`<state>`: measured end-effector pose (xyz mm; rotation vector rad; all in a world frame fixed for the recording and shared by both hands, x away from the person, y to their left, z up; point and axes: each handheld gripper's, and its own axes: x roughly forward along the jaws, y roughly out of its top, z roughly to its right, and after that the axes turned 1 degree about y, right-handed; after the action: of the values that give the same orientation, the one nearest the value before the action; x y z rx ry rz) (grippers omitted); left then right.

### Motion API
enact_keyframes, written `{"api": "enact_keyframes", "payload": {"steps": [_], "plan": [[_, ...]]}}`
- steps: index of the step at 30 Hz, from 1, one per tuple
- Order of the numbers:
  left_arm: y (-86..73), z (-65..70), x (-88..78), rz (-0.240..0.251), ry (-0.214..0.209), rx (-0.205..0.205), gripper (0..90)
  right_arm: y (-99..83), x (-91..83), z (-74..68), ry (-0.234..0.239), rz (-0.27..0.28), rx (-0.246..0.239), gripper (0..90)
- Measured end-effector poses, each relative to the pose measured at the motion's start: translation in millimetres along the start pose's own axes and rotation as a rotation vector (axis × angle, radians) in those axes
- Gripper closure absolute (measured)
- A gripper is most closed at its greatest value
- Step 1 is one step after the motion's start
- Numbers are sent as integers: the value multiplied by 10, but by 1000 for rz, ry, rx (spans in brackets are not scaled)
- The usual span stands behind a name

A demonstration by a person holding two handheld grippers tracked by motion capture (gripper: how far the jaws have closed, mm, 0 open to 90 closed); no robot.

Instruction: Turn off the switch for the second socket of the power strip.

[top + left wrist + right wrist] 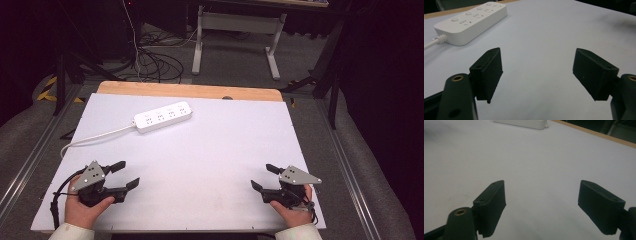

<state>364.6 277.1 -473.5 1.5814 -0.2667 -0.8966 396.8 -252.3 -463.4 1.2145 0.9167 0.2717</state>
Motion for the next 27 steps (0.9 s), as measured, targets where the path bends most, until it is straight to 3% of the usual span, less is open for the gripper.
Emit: {"api": "enact_keyframes", "payload": {"steps": [3,8,15,27], "plan": [[4,4,1,1,1,-7,249,-1,0,-2,0,0,-2,229],[27,-7,13,-17,15,33,255,-17,-8,-4,1,-4,-12,229],[65,-10,21,-16,15,40,256,-46,-8,9,4,-3,3,232],[209,-63,20,-55,11,18,280,-64,70,28,9,-25,6,231]]}}
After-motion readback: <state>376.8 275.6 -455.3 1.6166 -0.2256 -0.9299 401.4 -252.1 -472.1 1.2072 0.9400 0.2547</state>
